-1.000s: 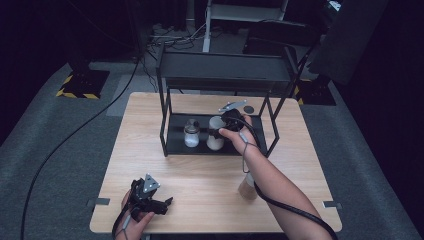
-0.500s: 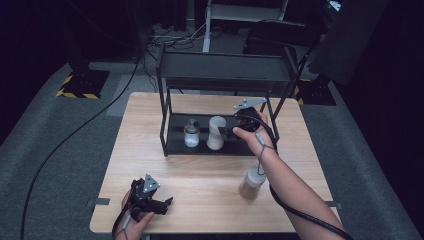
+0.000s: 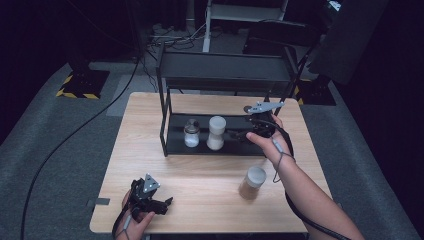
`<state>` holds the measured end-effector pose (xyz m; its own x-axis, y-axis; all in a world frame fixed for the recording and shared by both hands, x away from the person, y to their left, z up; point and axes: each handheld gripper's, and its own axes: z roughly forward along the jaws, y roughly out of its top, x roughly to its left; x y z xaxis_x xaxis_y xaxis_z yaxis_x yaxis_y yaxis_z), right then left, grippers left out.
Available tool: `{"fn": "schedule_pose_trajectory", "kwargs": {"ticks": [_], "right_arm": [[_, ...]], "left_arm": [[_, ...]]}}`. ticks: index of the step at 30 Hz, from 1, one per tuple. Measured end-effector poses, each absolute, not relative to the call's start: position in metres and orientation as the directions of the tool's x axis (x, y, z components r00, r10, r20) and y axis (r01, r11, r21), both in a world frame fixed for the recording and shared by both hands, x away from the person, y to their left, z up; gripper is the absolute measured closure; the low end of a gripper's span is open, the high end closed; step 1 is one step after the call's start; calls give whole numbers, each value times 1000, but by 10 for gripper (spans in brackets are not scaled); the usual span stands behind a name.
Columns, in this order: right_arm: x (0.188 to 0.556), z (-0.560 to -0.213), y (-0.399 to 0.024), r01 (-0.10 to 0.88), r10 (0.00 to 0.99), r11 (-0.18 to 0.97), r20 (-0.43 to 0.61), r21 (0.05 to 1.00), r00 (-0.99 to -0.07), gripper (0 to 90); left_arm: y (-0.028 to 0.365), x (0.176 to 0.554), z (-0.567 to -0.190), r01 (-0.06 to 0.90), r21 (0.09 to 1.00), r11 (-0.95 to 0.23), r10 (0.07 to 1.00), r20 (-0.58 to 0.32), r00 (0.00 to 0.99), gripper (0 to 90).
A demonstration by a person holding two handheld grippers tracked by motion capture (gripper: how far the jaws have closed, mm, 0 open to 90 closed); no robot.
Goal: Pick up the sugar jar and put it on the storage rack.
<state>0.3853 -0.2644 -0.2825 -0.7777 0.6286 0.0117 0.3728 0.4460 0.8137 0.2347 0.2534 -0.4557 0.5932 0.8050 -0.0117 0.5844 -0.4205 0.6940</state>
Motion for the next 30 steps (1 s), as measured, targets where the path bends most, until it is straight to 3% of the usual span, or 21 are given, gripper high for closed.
{"fn": "schedule_pose_trajectory", "kwargs": {"ticks": [30], "right_arm": [[321,-272,-308,313,589,457,-20,832,-808,52]], "left_arm": [[253,235,-456,584,694,-420,805,-12,593,1]]}}
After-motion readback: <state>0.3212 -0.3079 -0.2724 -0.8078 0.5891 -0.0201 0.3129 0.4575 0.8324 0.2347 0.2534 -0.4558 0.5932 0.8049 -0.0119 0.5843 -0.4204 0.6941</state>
